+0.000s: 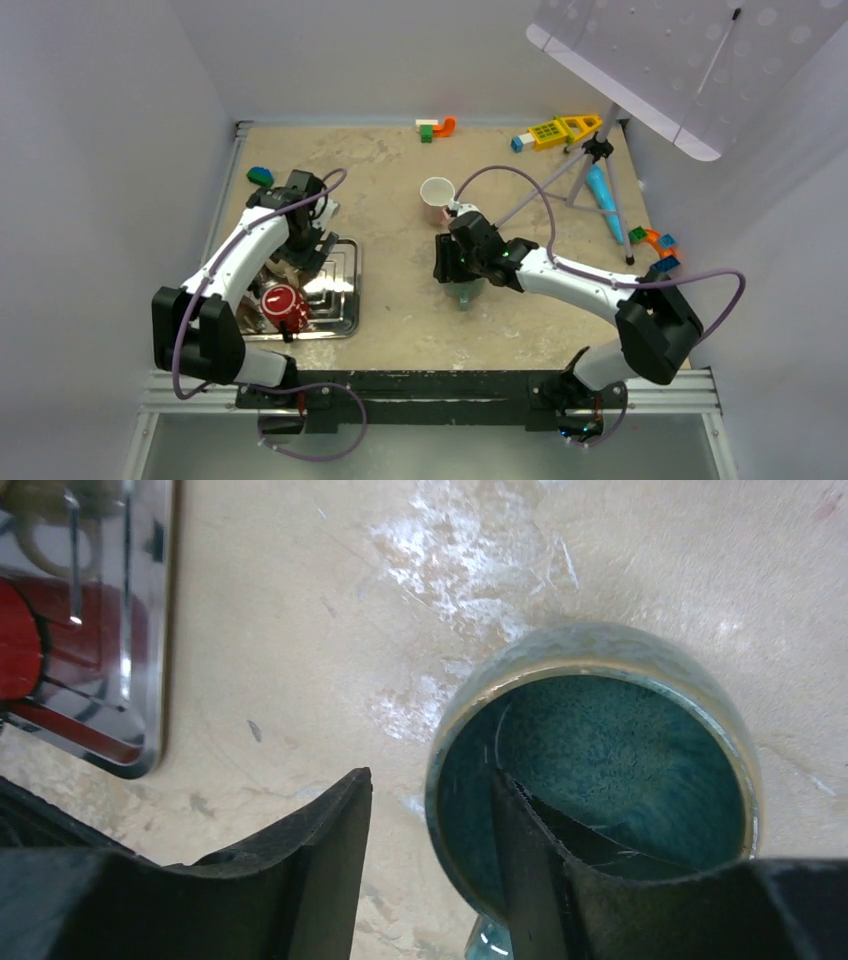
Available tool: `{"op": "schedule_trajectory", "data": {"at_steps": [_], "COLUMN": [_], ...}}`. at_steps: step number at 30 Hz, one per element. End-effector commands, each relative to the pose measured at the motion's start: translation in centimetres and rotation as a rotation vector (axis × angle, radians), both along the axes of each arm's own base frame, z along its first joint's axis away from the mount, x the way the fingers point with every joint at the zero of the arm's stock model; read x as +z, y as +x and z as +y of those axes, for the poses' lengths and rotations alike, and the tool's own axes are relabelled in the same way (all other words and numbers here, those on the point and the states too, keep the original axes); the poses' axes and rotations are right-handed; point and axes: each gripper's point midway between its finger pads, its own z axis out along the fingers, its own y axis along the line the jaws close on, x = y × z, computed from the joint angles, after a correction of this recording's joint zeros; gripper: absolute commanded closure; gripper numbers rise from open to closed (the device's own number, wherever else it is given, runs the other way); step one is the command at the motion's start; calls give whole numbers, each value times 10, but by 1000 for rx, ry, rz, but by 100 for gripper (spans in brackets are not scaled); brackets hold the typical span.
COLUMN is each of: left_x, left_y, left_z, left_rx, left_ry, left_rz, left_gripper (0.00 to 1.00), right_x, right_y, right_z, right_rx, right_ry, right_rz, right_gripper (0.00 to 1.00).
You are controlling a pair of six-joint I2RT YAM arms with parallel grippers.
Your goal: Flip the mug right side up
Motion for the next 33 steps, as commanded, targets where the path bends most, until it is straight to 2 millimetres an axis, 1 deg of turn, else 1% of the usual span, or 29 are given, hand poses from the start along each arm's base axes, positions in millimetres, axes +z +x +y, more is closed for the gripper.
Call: {"op": "schedule_trajectory", "data": {"at_steps": [1,4,7,11,14,18,22,24,26,29,31,33], "left_x": [1,2,-2,-14,-21,-19,-25,-27,-25,-15,-10,-5], "left_y": [-4,-4,-4,-8,-6,-2,0,5,14,30,35,34], "left_z": [6,9,15,-1,6,11,7,5,0,-13,-26,-36], "left_rx": [41,72,109,105,137,158,141,138,124,91,71,56], "left_ry": [-19,-42,-64,-150,-121,-98,-121,-125,-152,-213,-274,-305], "left_rz": [23,18,53,153,190,166,201,222,204,147,131,126], "left_gripper": [19,19,21,22,24,28,32,33,32,32,32,34], "right_x": [56,74,92,107,113,117,122,123,124,123,122,123], "right_y": [19,21,21,23,24,21,22,23,23,23,23,22], "right_z": [6,3,1,1,1,1,-1,-1,-2,-3,-4,-5], "right_rx": [-27,-37,-42,-42,-40,-35,-43,-40,-36,-38,-39,-41], "right_ry": [61,71,94,118,127,139,147,148,143,134,129,127], "right_rz": [-120,-149,-182,-218,-230,-236,-254,-260,-263,-264,-262,-264], "right_gripper": [47,46,46,45,45,46,46,45,46,46,46,46]}}
